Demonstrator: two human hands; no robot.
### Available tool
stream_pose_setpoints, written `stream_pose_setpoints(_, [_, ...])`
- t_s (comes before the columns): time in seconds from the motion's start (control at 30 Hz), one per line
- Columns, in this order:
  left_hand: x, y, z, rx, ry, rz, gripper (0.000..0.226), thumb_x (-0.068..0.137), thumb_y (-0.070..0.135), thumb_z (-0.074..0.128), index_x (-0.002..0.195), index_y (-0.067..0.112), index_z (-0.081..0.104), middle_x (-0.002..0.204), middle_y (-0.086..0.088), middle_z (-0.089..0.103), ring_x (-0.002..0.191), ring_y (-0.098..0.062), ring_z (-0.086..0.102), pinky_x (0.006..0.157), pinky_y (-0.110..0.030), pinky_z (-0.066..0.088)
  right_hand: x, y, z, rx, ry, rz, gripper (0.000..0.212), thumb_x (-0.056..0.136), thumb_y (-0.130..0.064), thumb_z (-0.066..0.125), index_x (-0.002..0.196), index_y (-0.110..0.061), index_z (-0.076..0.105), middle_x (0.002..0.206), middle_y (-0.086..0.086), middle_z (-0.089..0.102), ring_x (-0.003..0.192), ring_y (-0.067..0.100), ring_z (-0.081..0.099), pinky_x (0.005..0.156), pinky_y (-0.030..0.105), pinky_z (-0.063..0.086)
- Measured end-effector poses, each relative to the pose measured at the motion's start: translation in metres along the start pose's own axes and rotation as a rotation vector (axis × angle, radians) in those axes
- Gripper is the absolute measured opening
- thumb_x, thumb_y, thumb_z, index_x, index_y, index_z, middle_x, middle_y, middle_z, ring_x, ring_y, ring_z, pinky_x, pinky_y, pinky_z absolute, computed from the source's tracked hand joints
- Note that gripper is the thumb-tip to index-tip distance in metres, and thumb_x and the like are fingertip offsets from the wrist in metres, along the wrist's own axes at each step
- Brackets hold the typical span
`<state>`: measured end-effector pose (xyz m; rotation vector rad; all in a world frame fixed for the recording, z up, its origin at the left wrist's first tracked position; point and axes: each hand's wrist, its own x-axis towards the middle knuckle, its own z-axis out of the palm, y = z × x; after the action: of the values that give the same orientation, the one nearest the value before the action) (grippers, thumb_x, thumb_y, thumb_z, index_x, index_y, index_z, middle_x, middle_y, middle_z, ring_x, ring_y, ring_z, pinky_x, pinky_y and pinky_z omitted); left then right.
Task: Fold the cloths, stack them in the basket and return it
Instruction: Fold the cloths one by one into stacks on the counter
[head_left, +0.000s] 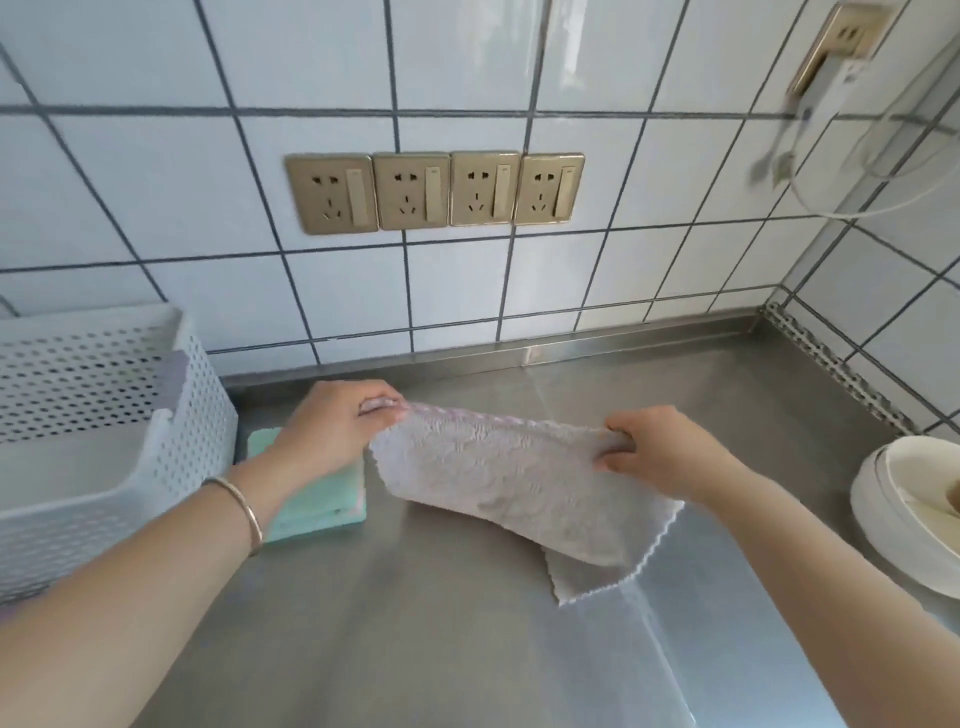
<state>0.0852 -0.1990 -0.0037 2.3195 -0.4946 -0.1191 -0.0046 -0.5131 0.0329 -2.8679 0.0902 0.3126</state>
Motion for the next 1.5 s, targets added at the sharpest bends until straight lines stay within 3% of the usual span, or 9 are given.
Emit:
stream_pose_setpoints(0.3, [-0.091, -0.002, -0.100, -0.075, 0.244, -0.040, 0.028, 0.088, 0.034, 0.055, 0.075, 0.058, 0.057, 0.086, 0.001, 0.069, 0.079, -0.016, 0.058, 0.063, -0.005, 0.034, -0.022, -0.061, -0.014, 0.261, 0.458, -0.264, 0.009, 0.083, -0.012, 0.065, 0.077, -0.018, 0.064, 0.077, -0.013, 0.058, 0.074, 0.002, 0.052, 0.065, 0.006, 0.037])
stream_pose_setpoints(0.4, [-0.143, -0.016, -0.092, -0.101, 0.132, -0.106, 0.010, 0.088, 0.044, 0.051, 0.084, 0.051, 0.057, 0.084, -0.001, 0.068, 0.070, -0.013, 0.056, 0.063, -0.013, 0.035, -0.043, -0.065, 0.002, 0.513, 0.263, -0.270, 0.015, 0.086, -0.012, 0.062, 0.080, -0.025, 0.066, 0.096, -0.023, 0.067, 0.079, -0.004, 0.058, 0.064, 0.003, 0.038])
stream_pose_setpoints(0.53, [-0.203, -0.039, -0.057, -0.196, -0.139, -0.229, 0.029, 0.071, 0.073, 0.044, 0.093, 0.060, 0.057, 0.098, 0.022, 0.068, 0.093, 0.003, 0.060, 0.080, -0.010, 0.039, -0.065, -0.047, 0.049, 0.483, -0.055, -0.203, 0.027, 0.089, -0.015, 0.059, 0.073, -0.036, 0.057, 0.058, -0.014, 0.054, 0.054, 0.003, 0.041, 0.051, 0.016, 0.031])
stream_pose_setpoints(0.6, [-0.224, -0.046, -0.031, -0.207, -0.276, -0.283, 0.013, 0.085, 0.059, 0.046, 0.092, 0.064, 0.057, 0.102, 0.037, 0.062, 0.098, 0.016, 0.055, 0.086, -0.005, 0.038, -0.076, -0.035, 0.078, 0.427, -0.210, -0.136, 0.027, 0.090, -0.017, 0.057, 0.073, -0.036, 0.054, 0.058, -0.014, 0.048, 0.055, 0.002, 0.039, 0.054, 0.017, 0.031])
stream_pose_setpoints(0.67, [-0.241, -0.055, -0.005, -0.203, -0.389, -0.313, 0.039, 0.094, 0.036, 0.045, 0.085, 0.073, 0.049, 0.095, 0.049, 0.055, 0.095, 0.024, 0.051, 0.082, 0.002, 0.035, -0.087, -0.022, 0.107, 0.367, -0.380, -0.072, 0.030, 0.089, -0.017, 0.057, 0.071, -0.040, 0.051, 0.059, -0.018, 0.048, 0.057, 0.000, 0.038, 0.057, 0.016, 0.031])
stream_pose_setpoints(0.9, [-0.271, -0.086, 0.064, -0.196, -0.687, -0.492, 0.033, 0.094, 0.034, 0.045, 0.062, 0.034, 0.048, 0.064, 0.025, 0.052, 0.065, 0.008, 0.043, 0.068, -0.013, 0.036, -0.116, 0.010, 0.168, 0.276, -0.732, 0.120, 0.037, 0.087, -0.022, 0.054, 0.054, -0.039, 0.050, 0.053, -0.020, 0.049, 0.052, -0.005, 0.040, 0.059, 0.012, 0.037])
stream_pose_setpoints(1.2, [-0.215, -0.096, 0.085, -0.095, -0.413, -0.547, 0.030, 0.097, 0.018, 0.042, 0.066, 0.021, 0.044, 0.068, 0.010, 0.049, 0.065, -0.004, 0.042, 0.060, -0.020, 0.030, -0.083, 0.015, 0.192, 0.463, -0.391, 0.329, 0.032, 0.091, -0.015, 0.055, 0.061, -0.016, 0.043, 0.059, -0.002, 0.044, 0.054, 0.013, 0.036, 0.053, 0.024, 0.028])
stream_pose_setpoints(1.37, [-0.187, -0.095, 0.097, -0.054, -0.303, -0.599, 0.027, 0.097, 0.017, 0.040, 0.113, 0.008, 0.060, 0.114, -0.005, 0.064, 0.106, -0.022, 0.057, 0.073, -0.022, 0.032, -0.065, 0.011, 0.203, 0.487, -0.295, 0.397, 0.018, 0.092, -0.021, 0.051, 0.077, -0.014, 0.058, 0.066, 0.000, 0.055, 0.059, 0.016, 0.048, 0.055, 0.028, 0.034])
stream_pose_setpoints(1.5, [-0.174, -0.097, 0.103, 0.070, -0.316, -0.679, 0.031, 0.098, 0.016, 0.038, 0.113, -0.006, 0.054, 0.121, -0.023, 0.059, 0.113, -0.033, 0.054, 0.074, -0.031, 0.036, -0.059, 0.010, 0.206, 0.450, -0.242, 0.366, 0.016, 0.093, -0.025, 0.050, 0.080, -0.019, 0.057, 0.069, -0.002, 0.058, 0.061, 0.014, 0.052, 0.052, 0.026, 0.034])
